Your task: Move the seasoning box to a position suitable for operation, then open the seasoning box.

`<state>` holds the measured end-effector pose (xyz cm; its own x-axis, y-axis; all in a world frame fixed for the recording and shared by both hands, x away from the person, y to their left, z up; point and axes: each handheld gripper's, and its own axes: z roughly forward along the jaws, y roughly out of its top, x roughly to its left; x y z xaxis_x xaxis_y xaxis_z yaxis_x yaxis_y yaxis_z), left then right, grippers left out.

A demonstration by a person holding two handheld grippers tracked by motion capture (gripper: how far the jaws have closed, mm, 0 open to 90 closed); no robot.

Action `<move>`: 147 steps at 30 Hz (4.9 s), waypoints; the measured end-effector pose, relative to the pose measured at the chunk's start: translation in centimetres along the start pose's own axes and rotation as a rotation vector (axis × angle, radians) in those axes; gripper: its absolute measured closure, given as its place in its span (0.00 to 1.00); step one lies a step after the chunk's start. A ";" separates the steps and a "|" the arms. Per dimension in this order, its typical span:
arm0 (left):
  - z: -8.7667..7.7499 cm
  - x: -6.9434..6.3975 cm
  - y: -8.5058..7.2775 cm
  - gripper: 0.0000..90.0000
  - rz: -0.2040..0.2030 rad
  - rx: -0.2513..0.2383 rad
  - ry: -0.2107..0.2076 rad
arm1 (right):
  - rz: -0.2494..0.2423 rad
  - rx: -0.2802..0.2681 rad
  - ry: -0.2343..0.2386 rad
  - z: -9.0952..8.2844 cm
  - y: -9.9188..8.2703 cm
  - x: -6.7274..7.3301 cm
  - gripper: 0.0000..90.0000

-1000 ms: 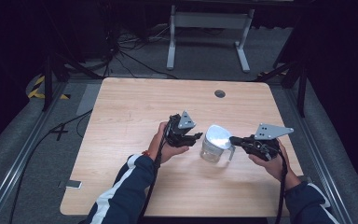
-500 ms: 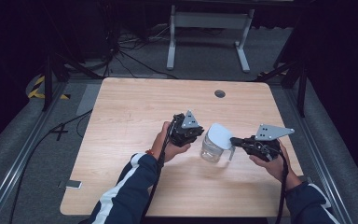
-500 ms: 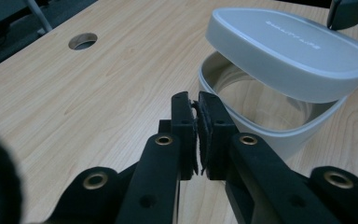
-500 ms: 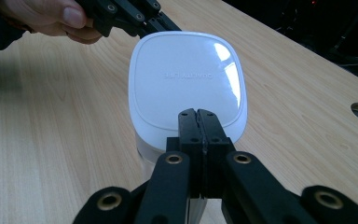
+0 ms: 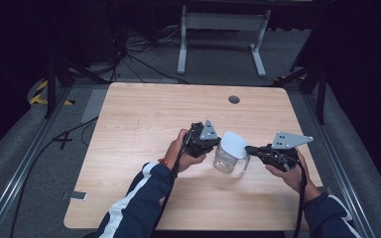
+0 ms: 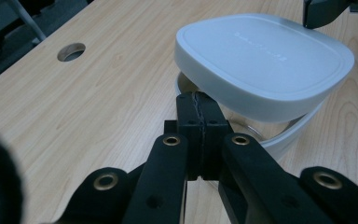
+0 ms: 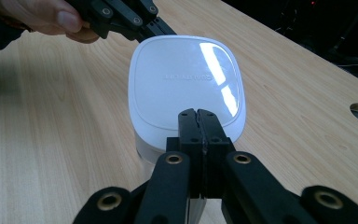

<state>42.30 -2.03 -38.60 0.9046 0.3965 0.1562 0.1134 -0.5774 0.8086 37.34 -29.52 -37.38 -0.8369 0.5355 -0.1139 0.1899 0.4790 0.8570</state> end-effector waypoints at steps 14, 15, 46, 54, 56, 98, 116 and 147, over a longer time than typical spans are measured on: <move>-0.6 -0.2 1.8 1.00 0.019 -0.033 -0.002 | -0.001 0.004 -0.004 0.1 0.0 0.0 1.00; -0.7 -0.3 2.1 1.00 0.028 -0.032 -0.003 | -0.002 0.005 -0.005 0.1 0.0 0.1 1.00; 0.1 -2.4 5.3 0.97 0.103 -0.062 -0.057 | -0.007 0.035 -0.018 -1.1 -0.5 0.1 1.00; 0.6 -3.1 6.1 0.97 0.119 -0.066 -0.071 | -0.005 0.041 -0.019 -1.4 -0.8 0.1 1.00; 0.7 -3.5 6.4 0.96 0.114 -0.076 -0.080 | -0.006 0.043 -0.018 -1.5 -0.9 0.0 1.00; -10.0 2.1 -9.0 0.61 -0.016 0.183 0.181 | -0.035 0.114 -0.074 -3.2 -2.3 0.2 0.98; -13.5 2.6 -16.5 0.43 -0.137 0.272 0.257 | -0.013 0.218 -0.145 -5.0 -6.2 0.0 0.76; -14.6 2.2 -22.3 0.20 -0.338 0.188 0.155 | 0.283 0.212 -0.255 -9.4 -16.4 -1.5 0.35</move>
<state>35.80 22.14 -48.01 0.7329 0.6803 -0.0050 0.4791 -0.5109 0.7137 30.68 -44.74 -46.57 -0.5880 0.8082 -0.0328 0.5171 0.4068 0.7531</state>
